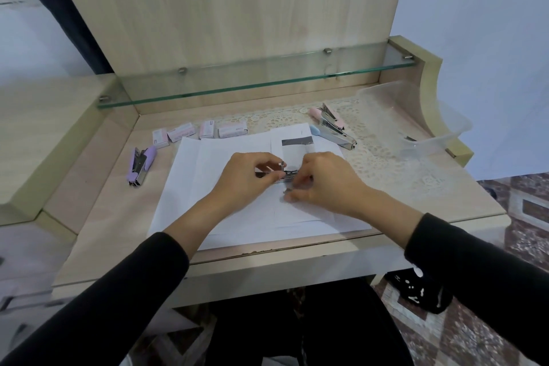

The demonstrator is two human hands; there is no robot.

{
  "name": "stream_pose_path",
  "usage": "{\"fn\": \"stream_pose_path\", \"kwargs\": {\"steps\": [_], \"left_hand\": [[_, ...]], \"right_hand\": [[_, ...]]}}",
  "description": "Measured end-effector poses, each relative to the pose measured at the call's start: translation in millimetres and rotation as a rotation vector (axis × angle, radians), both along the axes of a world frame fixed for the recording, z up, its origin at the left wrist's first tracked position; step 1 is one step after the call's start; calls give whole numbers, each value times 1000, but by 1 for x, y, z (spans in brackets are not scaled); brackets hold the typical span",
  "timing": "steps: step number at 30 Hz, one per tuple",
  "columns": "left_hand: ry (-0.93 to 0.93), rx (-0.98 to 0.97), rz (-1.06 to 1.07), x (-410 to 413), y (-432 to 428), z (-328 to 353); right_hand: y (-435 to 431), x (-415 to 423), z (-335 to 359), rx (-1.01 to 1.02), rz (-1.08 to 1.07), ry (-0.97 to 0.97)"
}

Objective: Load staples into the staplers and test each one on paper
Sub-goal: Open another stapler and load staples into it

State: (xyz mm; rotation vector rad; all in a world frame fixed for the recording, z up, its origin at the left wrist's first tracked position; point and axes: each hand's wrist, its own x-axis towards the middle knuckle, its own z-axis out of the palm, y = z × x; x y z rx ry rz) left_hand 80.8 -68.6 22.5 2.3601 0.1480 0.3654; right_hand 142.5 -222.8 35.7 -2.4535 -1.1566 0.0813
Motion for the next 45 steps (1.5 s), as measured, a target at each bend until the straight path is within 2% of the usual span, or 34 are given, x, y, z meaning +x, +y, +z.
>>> {"fn": "stream_pose_path", "kwargs": {"steps": [8, 14, 18, 22, 26, 29, 35, 41, 45], "left_hand": [[-5, 20, 7, 0, 1, -3], [-9, 21, 60, 0, -3, -5], [-16, 127, 74, 1, -6, -7], [-144, 341, 88, -3, -9, -23], [-194, 374, 79, -3, -8, -29], [-216, 368, 66, -4, -8, -30], [-224, 332, 65, -4, -6, -32], [-248, 331, 53, -3, -5, -33], [-283, 339, -37, -5, -5, -32]], "right_hand": [[0, 0, -11, 70, -16, 16], [-14, 6, -6, 239, -34, 51], [-31, 20, 11, 328, -129, 23], [-61, 48, 31, 351, -316, -73], [-93, 76, 41, 403, -483, -106], [-108, 90, 40, 361, -557, -126], [-109, 90, 32, 306, -578, -70], [-101, 82, 49, 378, -530, -96], [-86, 69, 54, 422, -432, -68]]}}
